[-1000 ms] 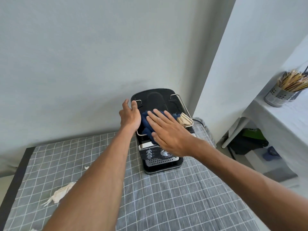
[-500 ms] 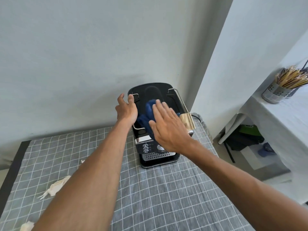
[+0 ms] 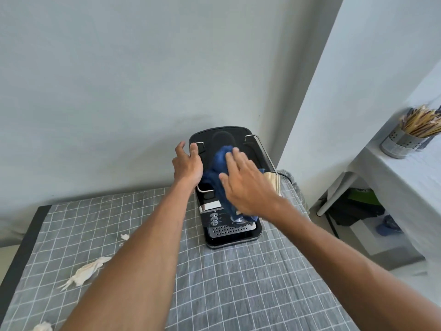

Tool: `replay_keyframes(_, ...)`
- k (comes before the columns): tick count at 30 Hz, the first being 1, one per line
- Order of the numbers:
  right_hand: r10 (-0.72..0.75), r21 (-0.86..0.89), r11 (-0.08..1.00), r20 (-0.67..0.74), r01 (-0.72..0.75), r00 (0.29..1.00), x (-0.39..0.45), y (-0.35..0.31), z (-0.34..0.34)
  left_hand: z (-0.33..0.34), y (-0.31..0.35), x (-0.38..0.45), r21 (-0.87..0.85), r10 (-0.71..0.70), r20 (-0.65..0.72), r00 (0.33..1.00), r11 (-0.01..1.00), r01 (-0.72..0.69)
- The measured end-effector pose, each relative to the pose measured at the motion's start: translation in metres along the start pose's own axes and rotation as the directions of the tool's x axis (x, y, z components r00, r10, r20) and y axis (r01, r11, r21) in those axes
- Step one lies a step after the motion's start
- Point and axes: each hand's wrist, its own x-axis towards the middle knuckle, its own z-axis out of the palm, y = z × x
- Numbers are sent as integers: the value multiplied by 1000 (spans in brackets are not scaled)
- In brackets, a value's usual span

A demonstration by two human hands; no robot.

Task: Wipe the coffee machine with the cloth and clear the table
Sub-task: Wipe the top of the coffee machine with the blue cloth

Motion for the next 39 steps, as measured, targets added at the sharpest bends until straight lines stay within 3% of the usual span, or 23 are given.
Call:
replay_keyframes(3, 115, 16, 993, -11, -115, 993, 34, 7, 0, -1, 0, 0, 3, -6, 10, 1000, 1000, 6)
replay_keyframes(8, -115, -86, 989, 67, 121, 991, 1, 12, 5, -1, -4, 1, -11, -19, 10, 1000, 1000, 19)
replay_keyframes(11, -35, -8, 999, 91, 36, 995, -14, 10, -5, 1, -4, 3, -21, -27, 13, 1000, 999, 28)
replay_keyframes(18, 66, 29, 997, 14, -66, 998, 44, 20, -8, -1, -3, 4, 36, -22, 40, 999, 999, 21)
replay_keyframes(22, 85, 44, 995, 4, -85, 996, 3, 5, -17, 0, -4, 4, 35, 12, 27, 1000, 999, -13)
replay_keyframes(29, 73, -78, 994, -6, -73, 997, -48, -1, -13, 1, -5, 5, 23, -10, 23, 1000, 1000, 9)
replay_keyframes(34, 53, -108, 993, 27, -50, 998, -9, 10, -8, 0, -4, 5, 77, -1, 51, 999, 997, -3)
replay_keyframes(39, 102, -248, 965, 56, -85, 993, 64, 21, -12, -1, -5, 7, 65, 0, 56, 998, 998, -3)
